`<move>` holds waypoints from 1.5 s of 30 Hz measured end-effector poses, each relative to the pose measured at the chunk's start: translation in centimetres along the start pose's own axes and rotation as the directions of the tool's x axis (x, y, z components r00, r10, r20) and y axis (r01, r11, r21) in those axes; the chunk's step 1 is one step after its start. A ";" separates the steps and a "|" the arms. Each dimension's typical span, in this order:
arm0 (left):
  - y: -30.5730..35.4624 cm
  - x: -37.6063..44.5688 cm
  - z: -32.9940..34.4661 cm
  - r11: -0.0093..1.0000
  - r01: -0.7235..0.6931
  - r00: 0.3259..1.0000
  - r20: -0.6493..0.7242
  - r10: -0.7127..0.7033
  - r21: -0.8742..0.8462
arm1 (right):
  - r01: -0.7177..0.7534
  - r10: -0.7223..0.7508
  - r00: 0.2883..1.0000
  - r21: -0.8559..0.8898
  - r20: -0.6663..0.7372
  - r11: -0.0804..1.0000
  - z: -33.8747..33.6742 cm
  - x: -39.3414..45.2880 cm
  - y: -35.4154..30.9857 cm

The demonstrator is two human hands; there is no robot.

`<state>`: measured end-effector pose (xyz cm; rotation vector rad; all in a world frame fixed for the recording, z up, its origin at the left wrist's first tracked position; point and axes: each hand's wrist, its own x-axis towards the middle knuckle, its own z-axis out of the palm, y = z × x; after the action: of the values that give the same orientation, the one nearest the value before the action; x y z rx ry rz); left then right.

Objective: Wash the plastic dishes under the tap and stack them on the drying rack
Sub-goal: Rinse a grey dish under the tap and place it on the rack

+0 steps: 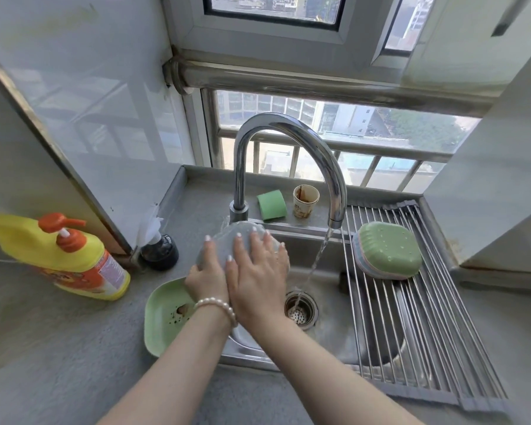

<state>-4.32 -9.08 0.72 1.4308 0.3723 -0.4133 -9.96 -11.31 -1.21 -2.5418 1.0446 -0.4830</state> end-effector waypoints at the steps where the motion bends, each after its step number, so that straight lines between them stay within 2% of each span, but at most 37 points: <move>1: -0.2 0.0 -0.2 1.000 0.029 0.999 -0.024 -0.029 -0.006 | 0.115 -0.116 0.993 -0.038 -0.022 0.993 0.1 -0.7 0.6; 3: -0.6 0.3 -0.6 0.997 0.073 0.996 -0.057 -0.074 -0.023 | 0.409 -0.412 0.910 -0.061 -0.037 0.910 0.5 -1.3 3.4; 4: -0.7 0.3 -0.7 0.995 0.093 0.994 -0.056 -0.095 -0.037 | 0.519 -0.522 0.852 -0.053 -0.051 0.853 0.6 -1.4 4.9; 5: -0.8 0.3 -0.8 0.993 0.109 0.993 -0.041 -0.111 -0.055 | 0.556 -0.556 0.829 -0.021 -0.060 0.831 0.6 -1.4 6.0; 6: -0.9 0.3 -0.8 0.991 0.117 0.993 -0.022 -0.119 -0.060 | 0.508 -0.505 0.860 0.032 -0.073 0.861 0.2 -1.1 6.6; 7: -1.1 0.4 -0.8 0.992 0.121 0.993 0.008 -0.121 -0.045 | 0.386 -0.379 0.922 0.094 -0.082 0.918 -0.3 -0.6 6.7; 8: -1.4 0.2 -0.9 0.993 0.121 0.992 0.047 -0.120 -0.019 | 0.195 -0.191 0.981 0.166 -0.040 0.967 -1.1 0.0 6.3; 9: -2.0 0.2 -1.0 0.994 0.110 0.989 0.093 -0.111 0.012 | 0.002 -0.015 0.998 0.207 0.062 0.978 -1.9 0.8 5.8; 10: -2.3 -0.1 -1.1 0.994 0.102 0.984 0.143 -0.106 0.034 | -0.169 0.132 0.976 0.224 0.171 0.960 -2.6 1.8 5.6; 11: -2.7 0.1 -1.4 0.995 0.091 0.977 0.189 -0.098 0.048 | -0.305 0.241 0.939 0.272 0.247 0.912 -3.2 2.6 5.4; 13: -2.9 0.5 -1.8 0.995 0.054 0.965 0.251 -0.073 0.081 | -0.472 0.369 0.880 0.469 0.298 0.747 -3.8 3.9 6.1; 15: -2.7 1.2 -1.9 0.990 0.046 0.953 0.291 -0.083 0.132 | -0.544 0.418 0.834 0.662 0.359 0.516 -4.2 4.1 6.5; 16: -2.6 1.3 -1.8 0.984 0.091 0.942 0.308 -0.135 0.152 | -0.536 0.420 0.834 0.705 0.358 0.465 -4.3 4.0 6.4; 17: -2.6 1.3 -1.8 0.971 0.172 0.920 0.324 -0.219 0.166 | -0.472 0.397 0.870 0.722 0.292 0.506 -4.3 3.8 6.2; 19: -2.6 1.1 -1.7 0.912 0.358 0.835 0.369 -0.409 0.200 | -0.226 0.254 0.966 0.634 0.048 0.739 -4.4 3.1 5.5; 21: -2.4 1.0 -2.0 0.809 0.518 0.689 0.424 -0.588 0.279 | 0.069 0.019 0.982 0.450 -0.188 0.890 -4.4 2.1 4.9; 22: -1.8 0.9 -2.4 0.759 0.571 0.610 0.457 -0.647 0.313 | 0.208 -0.102 0.952 0.367 -0.287 0.907 -4.5 1.6 4.8; 24: -0.3 1.7 -3.5 0.714 0.611 0.486 0.550 -0.679 0.342 | 0.442 -0.323 0.854 0.241 -0.409 0.864 -4.3 0.1 4.9; 26: 0.5 2.7 -4.2 0.695 0.615 0.418 0.594 -0.688 0.373 | 0.612 -0.502 0.740 0.139 -0.447 0.779 -4.0 -1.1 5.4; 27: 0.7 3.3 -4.4 0.699 0.600 0.405 0.606 -0.685 0.389 | 0.669 -0.573 0.694 0.097 -0.435 0.737 -3.9 -1.6 5.8; 28: 0.8 3.7 -4.6 0.719 0.574 0.415 0.617 -0.669 0.392 | 0.707 -0.624 0.665 0.074 -0.410 0.704 -3.6 -2.1 6.3; 30: 0.6 4.6 -5.0 0.780 0.524 0.473 0.645 -0.600 0.342 | 0.736 -0.696 0.658 0.050 -0.288 0.675 -2.9 -2.8 7.7; 32: 0.3 4.6 -5.0 0.834 0.476 0.530 0.666 -0.524 0.277 | 0.676 -0.679 0.731 -0.063 -0.072 0.734 -2.0 -3.0 8.9; 33: 0.1 4.3 -4.9 0.848 0.465 0.539 0.679 -0.499 0.253 | 0.597 -0.593 0.801 -0.178 0.078 0.782 -1.9 -2.9 8.9; 34: -0.4 3.8 -4.8 0.850 0.466 0.525 0.696 -0.490 0.247 | 0.486 -0.443 0.872 -0.273 0.207 0.830 -2.2 -2.7 8.5; 35: -1.1 3.3 -4.5 0.840 0.474 0.497 0.708 -0.502 0.263 | 0.385 -0.290 0.904 -0.307 0.314 0.870 -2.5 -2.2 7.9; 36: -1.8 2.8 -4.2 0.824 0.486 0.460 0.717 -0.524 0.290 | 0.324 -0.203 0.909 -0.312 0.363 0.893 -2.4 -1.7 7.5; 37: -2.6 2.4 -3.7 0.811 0.492 0.426 0.725 -0.541 0.317 | 0.283 -0.139 0.885 -0.278 0.443 0.918 -2.3 -1.3 7.0; 39: -3.6 2.0 -2.6 0.801 0.482 0.388 0.733 -0.558 0.355 | 0.270 -0.128 0.834 -0.195 0.536 0.943 -1.9 -0.4 6.2; 41: -4.2 2.1 -1.7 0.799 0.504 0.393 0.737 -0.550 0.328 | 0.310 -0.202 0.780 -0.086 0.592 0.947 -1.9 -0.2 5.7; 43: -4.5 2.4 -1.3 0.783 0.555 0.413 0.724 -0.552 0.281 | 0.356 -0.278 0.682 0.025 0.677 0.934 -2.6 -0.8 6.3; 45: -4.8 2.8 -0.7 0.791 0.542 0.428 0.717 -0.551 0.284 | 0.368 -0.287 0.601 0.060 0.746 0.928 -3.7 -1.7 8.0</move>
<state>-4.19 -8.94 -4.93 0.9590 0.1006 -1.5370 -17.53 -16.07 -1.77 -2.6053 0.2811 0.5476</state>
